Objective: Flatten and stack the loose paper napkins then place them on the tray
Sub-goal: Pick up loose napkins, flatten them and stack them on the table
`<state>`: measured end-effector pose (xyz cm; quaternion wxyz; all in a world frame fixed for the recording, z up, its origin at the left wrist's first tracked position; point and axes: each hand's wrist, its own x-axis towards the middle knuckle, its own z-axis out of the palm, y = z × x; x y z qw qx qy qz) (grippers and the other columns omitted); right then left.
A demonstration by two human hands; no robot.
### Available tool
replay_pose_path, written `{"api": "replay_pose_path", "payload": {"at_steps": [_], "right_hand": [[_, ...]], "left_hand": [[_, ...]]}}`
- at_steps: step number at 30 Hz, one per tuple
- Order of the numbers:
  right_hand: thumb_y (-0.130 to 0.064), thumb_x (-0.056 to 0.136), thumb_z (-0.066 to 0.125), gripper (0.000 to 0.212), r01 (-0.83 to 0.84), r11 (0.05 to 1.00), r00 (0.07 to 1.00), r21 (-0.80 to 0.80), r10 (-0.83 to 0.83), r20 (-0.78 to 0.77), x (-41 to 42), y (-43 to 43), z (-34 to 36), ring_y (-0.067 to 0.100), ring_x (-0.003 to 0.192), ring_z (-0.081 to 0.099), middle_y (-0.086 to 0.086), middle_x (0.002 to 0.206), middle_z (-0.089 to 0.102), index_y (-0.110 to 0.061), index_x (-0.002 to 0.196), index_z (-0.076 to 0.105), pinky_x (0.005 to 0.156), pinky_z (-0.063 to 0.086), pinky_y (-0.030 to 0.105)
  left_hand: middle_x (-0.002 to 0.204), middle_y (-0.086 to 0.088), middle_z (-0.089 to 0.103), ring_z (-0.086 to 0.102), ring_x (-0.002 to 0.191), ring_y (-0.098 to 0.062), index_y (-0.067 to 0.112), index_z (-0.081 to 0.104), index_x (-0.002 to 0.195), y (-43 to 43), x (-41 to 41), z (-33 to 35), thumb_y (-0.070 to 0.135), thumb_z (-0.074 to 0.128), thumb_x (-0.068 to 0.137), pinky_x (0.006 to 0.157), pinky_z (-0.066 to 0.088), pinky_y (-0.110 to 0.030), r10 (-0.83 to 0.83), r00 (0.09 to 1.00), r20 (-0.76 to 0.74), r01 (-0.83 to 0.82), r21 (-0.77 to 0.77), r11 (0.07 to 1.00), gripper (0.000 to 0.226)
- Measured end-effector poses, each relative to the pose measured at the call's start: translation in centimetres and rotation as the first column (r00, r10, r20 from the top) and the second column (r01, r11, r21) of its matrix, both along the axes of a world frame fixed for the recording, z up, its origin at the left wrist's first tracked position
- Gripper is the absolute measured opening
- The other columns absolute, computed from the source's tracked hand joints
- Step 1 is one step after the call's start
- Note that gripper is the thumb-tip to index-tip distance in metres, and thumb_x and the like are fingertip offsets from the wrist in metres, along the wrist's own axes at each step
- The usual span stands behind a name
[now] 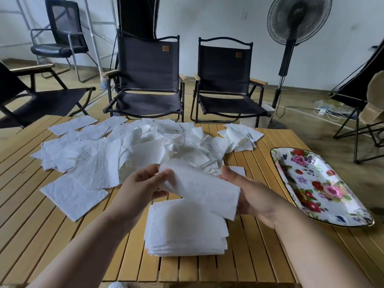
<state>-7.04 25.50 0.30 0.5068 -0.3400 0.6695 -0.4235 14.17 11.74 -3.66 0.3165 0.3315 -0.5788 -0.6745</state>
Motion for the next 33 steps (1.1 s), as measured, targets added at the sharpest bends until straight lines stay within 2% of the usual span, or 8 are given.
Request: {"api": "replay_pose_path", "payload": {"at_steps": [2, 6, 9, 12, 18, 22, 28, 33], "right_hand": [[-0.078, 0.062, 0.071, 0.078, 0.023, 0.999, 0.996, -0.029, -0.020, 0.085, 0.2, -0.3, -0.4, 0.027, 0.088, 0.068, 0.021, 0.113, 0.072, -0.030, 0.124, 0.064, 0.077, 0.053, 0.037], [-0.071, 0.044, 0.089, 0.101, 0.154, 0.967, 0.983, -0.202, -0.129, 0.131, 0.3, -1.4, -1.3, 0.025, 0.109, 0.070, 0.005, 0.122, 0.072, -0.037, 0.133, 0.056, 0.102, 0.052, 0.052], [-0.041, 0.071, 0.089, 0.079, 0.211, 0.933, 0.977, -0.293, -0.209, 0.039, 0.7, -1.9, -1.4, 0.019, 0.110, 0.070, 0.001, 0.115, 0.075, -0.040, 0.140, 0.051, 0.107, 0.048, 0.051], [-0.022, 0.088, 0.076, 0.058, 0.156, 0.919, 0.960, -0.363, -0.227, -0.163, 0.8, -1.9, -1.6, 0.013, 0.103, 0.072, 0.005, 0.103, 0.077, -0.043, 0.137, 0.053, 0.102, 0.051, 0.041], [-0.026, 0.092, 0.072, 0.032, 0.048, 0.916, 0.914, -0.398, -0.201, -0.353, 0.6, -2.0, -2.6, 0.020, 0.096, 0.073, 0.011, 0.094, 0.077, -0.039, 0.121, 0.067, 0.099, 0.055, 0.041], [-0.020, 0.091, 0.073, 0.026, 0.059, 0.891, 0.889, -0.450, -0.252, -0.382, 0.8, -1.9, -2.6, 0.007, 0.098, 0.072, -0.011, 0.095, 0.079, -0.031, 0.115, 0.072, 0.094, 0.058, 0.041], [-0.018, 0.088, 0.075, 0.020, 0.057, 0.858, 0.843, -0.510, -0.315, -0.435, 1.0, -1.8, -2.5, 0.002, 0.092, 0.072, -0.013, 0.093, 0.078, -0.029, 0.105, 0.074, 0.079, 0.060, 0.024], [-0.024, 0.089, 0.075, 0.010, 0.041, 0.847, 0.796, -0.530, -0.348, -0.496, 1.0, -1.6, -2.4, -0.001, 0.084, 0.067, -0.019, 0.085, 0.073, -0.032, 0.094, 0.075, 0.070, 0.052, 0.012]], "left_hand": [[0.090, -0.008, 0.071, 0.065, 0.088, -0.021, 0.015, 0.074, 0.089, -0.5, 0.1, -0.1, 0.025, 0.063, 0.094, 0.084, 0.049, -0.034, 0.086, 0.996, 0.010, -0.086, 0.032, 0.996, 0.015], [0.087, -0.007, 0.069, 0.064, 0.084, -0.018, 0.004, 0.070, 0.100, -0.8, 0.2, -0.1, 0.021, 0.060, 0.097, 0.081, 0.047, -0.032, 0.139, 0.990, 0.000, -0.139, 0.046, 0.989, 0.020], [0.086, -0.003, 0.071, 0.064, 0.082, -0.015, 0.005, 0.071, 0.099, -0.8, 0.3, 0.0, 0.020, 0.062, 0.096, 0.079, 0.047, -0.030, 0.147, 0.989, 0.013, -0.147, 0.030, 0.989, 0.018], [0.086, -0.003, 0.074, 0.065, 0.078, -0.009, 0.011, 0.073, 0.097, -0.6, 0.4, 0.3, 0.016, 0.065, 0.093, 0.078, 0.047, -0.030, 0.125, 0.992, 0.033, -0.124, -0.031, 0.992, 0.011], [0.086, 0.000, 0.074, 0.056, 0.076, -0.009, 0.012, 0.073, 0.100, -0.7, 0.4, 0.5, 0.008, 0.068, 0.090, 0.069, 0.043, -0.023, 0.105, 0.992, 0.075, -0.092, -0.160, 0.983, 0.011], [0.083, 0.004, 0.076, 0.065, 0.071, 0.001, 0.010, 0.068, 0.105, -0.7, 0.2, 0.6, 0.002, 0.066, 0.090, 0.061, 0.047, -0.010, 0.121, 0.993, 0.002, -0.119, -0.172, 0.978, 0.017], [0.094, -0.004, 0.075, 0.071, 0.086, -0.009, 0.034, 0.051, 0.132, -1.2, 0.7, 0.3, 0.010, 0.075, 0.085, 0.073, 0.056, -0.022, 0.173, 0.985, 0.025, -0.159, -0.285, 0.945, 0.058], [0.089, 0.002, 0.073, 0.068, 0.081, -0.013, 0.027, 0.074, 0.100, -1.1, 0.7, 0.0, 0.013, 0.077, 0.084, 0.071, 0.049, -0.012, 0.218, 0.968, 0.128, -0.134, -0.472, 0.872, 0.021]]}}
